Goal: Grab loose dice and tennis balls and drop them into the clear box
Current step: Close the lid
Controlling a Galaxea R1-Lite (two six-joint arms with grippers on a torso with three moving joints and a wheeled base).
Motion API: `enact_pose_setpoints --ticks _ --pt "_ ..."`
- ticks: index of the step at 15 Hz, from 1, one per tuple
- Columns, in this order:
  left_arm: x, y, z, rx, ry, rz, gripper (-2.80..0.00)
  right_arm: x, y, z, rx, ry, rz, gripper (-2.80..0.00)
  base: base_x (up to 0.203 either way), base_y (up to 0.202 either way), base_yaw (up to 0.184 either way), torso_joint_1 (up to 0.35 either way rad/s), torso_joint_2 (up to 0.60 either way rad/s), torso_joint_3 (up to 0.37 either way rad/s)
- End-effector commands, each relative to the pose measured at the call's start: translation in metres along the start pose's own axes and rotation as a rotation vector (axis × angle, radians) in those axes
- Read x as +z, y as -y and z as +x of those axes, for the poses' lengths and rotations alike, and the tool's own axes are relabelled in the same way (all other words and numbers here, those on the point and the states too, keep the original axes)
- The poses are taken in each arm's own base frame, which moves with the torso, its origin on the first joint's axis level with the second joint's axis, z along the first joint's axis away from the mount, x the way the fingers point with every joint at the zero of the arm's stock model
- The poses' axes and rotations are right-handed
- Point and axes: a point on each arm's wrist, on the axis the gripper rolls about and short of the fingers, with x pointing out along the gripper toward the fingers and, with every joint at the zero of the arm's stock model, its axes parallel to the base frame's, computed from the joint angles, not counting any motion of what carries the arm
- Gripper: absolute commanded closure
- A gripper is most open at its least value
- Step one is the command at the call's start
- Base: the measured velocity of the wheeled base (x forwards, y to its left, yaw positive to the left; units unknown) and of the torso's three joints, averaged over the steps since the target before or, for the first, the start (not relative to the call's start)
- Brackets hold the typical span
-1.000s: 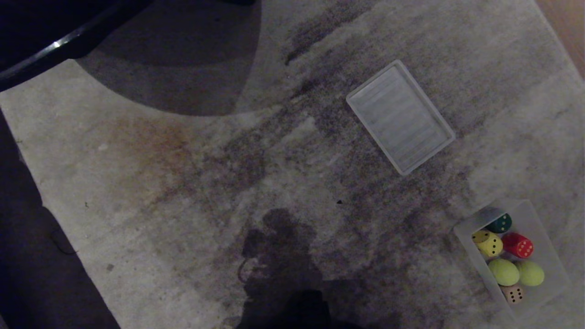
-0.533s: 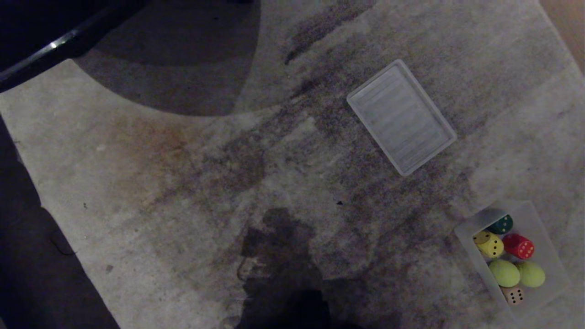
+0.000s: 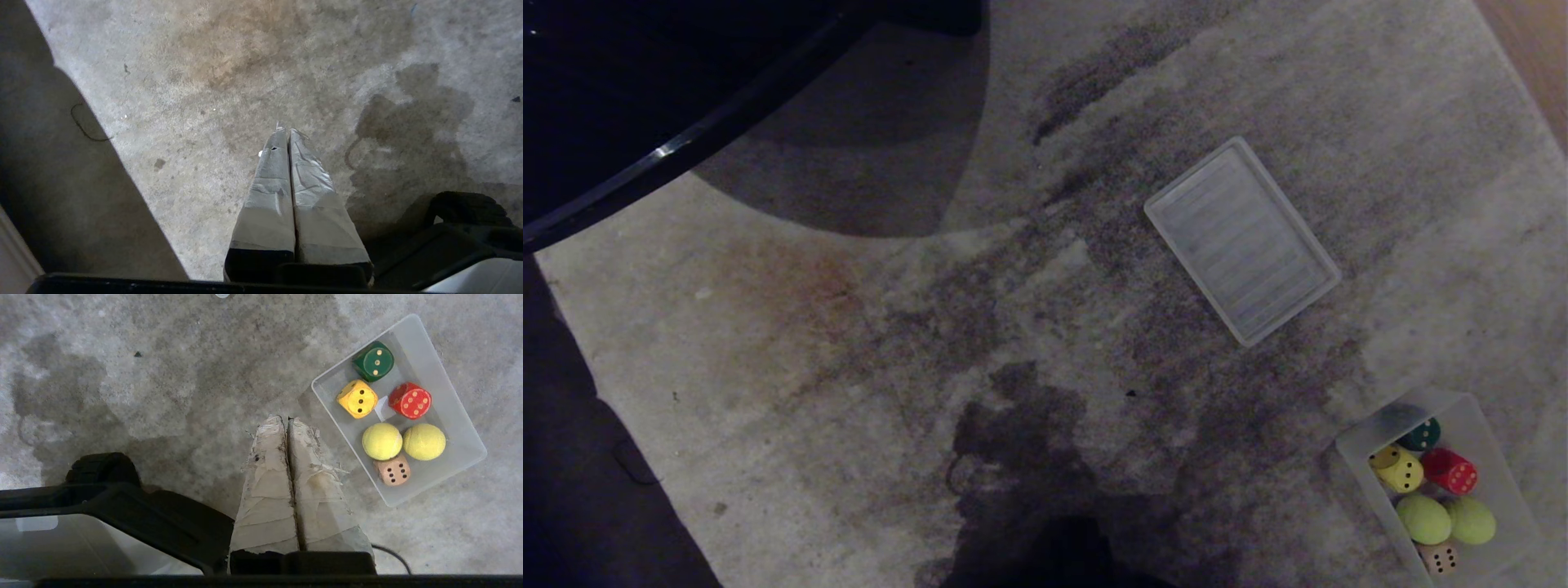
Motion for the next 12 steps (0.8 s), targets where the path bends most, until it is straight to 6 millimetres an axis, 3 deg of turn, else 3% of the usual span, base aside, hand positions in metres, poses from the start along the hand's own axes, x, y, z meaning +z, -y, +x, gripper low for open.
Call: enact_pose_setpoints --ticks 1,4,12 --pt "-0.0003 0.0 0.0002 0.002 -0.002 -0.005 0.0 -0.0001 0.0 0.0001 0.0 -0.003 0.0 0.0 0.0 0.0 0.0 0.0 0.0 0.0" --pt "-0.0003 0.0 0.0002 0.002 -0.002 -0.005 0.0 -0.0001 0.0 0.0001 0.0 -0.003 0.0 0.0 0.0 0.0 0.0 0.003 0.0 -0.044" --pt "-0.0003 0.0 0.0002 0.002 -0.002 -0.008 0.0 -0.0001 0.0 0.0001 0.0 -0.003 -0.001 0.0 0.0 0.0 0.0 0.002 0.0 -0.193"
